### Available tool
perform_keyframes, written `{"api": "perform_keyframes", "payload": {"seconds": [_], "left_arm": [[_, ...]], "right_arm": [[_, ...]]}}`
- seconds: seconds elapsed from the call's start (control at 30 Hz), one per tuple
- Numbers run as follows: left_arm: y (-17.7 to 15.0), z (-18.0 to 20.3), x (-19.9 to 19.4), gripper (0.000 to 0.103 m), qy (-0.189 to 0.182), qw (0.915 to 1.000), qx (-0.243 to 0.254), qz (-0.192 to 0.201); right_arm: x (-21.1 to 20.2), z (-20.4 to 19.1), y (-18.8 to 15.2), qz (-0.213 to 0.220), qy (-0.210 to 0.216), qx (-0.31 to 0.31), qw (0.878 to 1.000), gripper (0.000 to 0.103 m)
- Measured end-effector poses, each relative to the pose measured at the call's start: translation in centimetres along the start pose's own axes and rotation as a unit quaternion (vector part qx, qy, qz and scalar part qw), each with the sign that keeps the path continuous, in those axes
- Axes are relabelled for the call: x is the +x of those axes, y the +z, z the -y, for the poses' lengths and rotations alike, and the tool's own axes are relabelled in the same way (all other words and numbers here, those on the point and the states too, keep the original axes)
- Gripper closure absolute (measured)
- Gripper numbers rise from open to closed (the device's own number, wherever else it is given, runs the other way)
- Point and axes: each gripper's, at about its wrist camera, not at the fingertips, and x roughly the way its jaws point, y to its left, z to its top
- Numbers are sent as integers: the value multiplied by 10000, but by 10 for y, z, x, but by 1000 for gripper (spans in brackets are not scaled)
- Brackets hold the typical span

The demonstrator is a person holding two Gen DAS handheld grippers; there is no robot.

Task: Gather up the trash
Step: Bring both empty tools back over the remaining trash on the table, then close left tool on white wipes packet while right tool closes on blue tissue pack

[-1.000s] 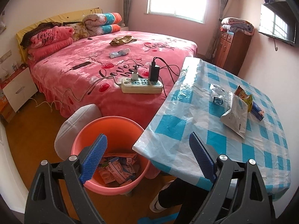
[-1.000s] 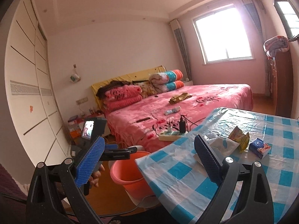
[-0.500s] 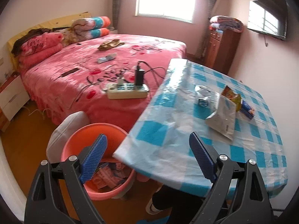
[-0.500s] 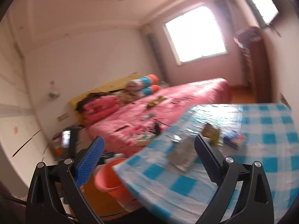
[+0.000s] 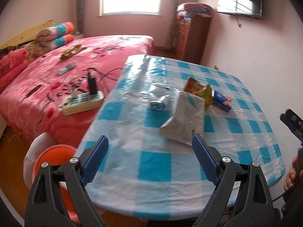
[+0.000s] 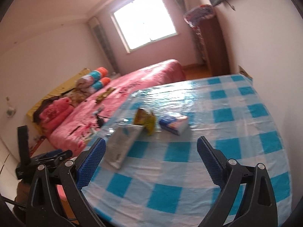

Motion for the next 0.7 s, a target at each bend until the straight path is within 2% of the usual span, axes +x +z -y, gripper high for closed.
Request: {"api": "perform_keyframes", "payload": {"seconds": [0.13, 0.43, 0.7], "left_arm": [[6, 18, 20, 13, -91, 9996, 221, -116], [16, 45, 65, 13, -398, 9969, 437, -513], [23, 66, 99, 13, -290, 9942, 677, -778]], "right_arm": [[16, 10, 1, -174, -160, 43, 9997, 7], [66, 20, 13, -700, -503, -280, 9959, 7], [108, 35, 25, -1058, -702, -525, 9905, 7]]}}
